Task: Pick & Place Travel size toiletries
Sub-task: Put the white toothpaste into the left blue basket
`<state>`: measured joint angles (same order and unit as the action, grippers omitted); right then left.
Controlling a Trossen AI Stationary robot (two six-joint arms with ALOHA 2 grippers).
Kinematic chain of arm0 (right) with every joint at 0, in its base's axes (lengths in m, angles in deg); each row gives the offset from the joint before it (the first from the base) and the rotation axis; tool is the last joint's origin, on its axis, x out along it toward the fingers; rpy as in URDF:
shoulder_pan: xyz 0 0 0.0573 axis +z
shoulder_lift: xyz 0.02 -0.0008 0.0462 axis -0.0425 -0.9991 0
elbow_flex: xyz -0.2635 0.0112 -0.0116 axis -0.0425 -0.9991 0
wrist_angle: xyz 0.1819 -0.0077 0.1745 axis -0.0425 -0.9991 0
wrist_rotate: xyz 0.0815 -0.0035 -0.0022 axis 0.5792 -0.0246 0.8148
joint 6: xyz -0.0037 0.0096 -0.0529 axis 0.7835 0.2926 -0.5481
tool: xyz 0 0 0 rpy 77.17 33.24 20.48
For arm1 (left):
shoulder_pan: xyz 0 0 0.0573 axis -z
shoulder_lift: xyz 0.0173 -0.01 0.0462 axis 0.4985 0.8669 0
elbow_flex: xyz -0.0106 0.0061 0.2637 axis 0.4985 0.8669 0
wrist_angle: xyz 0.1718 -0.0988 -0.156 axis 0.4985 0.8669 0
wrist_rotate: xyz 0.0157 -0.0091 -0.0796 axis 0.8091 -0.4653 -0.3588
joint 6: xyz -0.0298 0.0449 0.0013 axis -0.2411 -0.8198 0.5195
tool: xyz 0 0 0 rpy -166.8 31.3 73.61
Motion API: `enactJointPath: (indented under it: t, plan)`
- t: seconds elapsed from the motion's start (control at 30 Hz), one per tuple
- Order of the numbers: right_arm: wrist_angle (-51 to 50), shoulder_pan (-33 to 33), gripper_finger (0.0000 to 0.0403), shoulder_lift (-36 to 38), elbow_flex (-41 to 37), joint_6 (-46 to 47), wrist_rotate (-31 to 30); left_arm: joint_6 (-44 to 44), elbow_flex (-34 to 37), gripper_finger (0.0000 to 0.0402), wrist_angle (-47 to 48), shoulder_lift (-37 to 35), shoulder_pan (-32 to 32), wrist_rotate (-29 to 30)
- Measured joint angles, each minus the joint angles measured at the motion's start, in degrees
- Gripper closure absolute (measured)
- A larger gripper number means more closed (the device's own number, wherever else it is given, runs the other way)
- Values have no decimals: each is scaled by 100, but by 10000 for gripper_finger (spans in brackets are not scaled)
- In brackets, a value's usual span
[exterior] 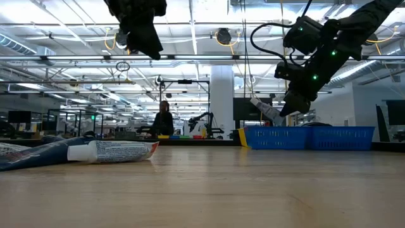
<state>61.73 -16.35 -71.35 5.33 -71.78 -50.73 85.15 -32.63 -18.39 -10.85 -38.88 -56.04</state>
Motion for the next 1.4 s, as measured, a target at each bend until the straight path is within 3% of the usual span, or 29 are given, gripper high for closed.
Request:
enactJointPath:
  t: [0.33, 0.77, 1.07, 1.4]
  plan:
    - [-47, 0, 381, 0, 0, -14, 8, 431, 0, 211, 303, 0, 0, 2]
    - [73, 29, 312, -4, 0, -5, 20, 1007, 237, 210, 470, 0, 20, 156]
    - [703, 421, 289, -4, 0, -52, 39, 2820, 1117, 211, 266, 2, 17, 252]
    - [988, 658, 289, -4, 0, -210, 42, 4161, 2182, 211, -174, 2, 79, 247]
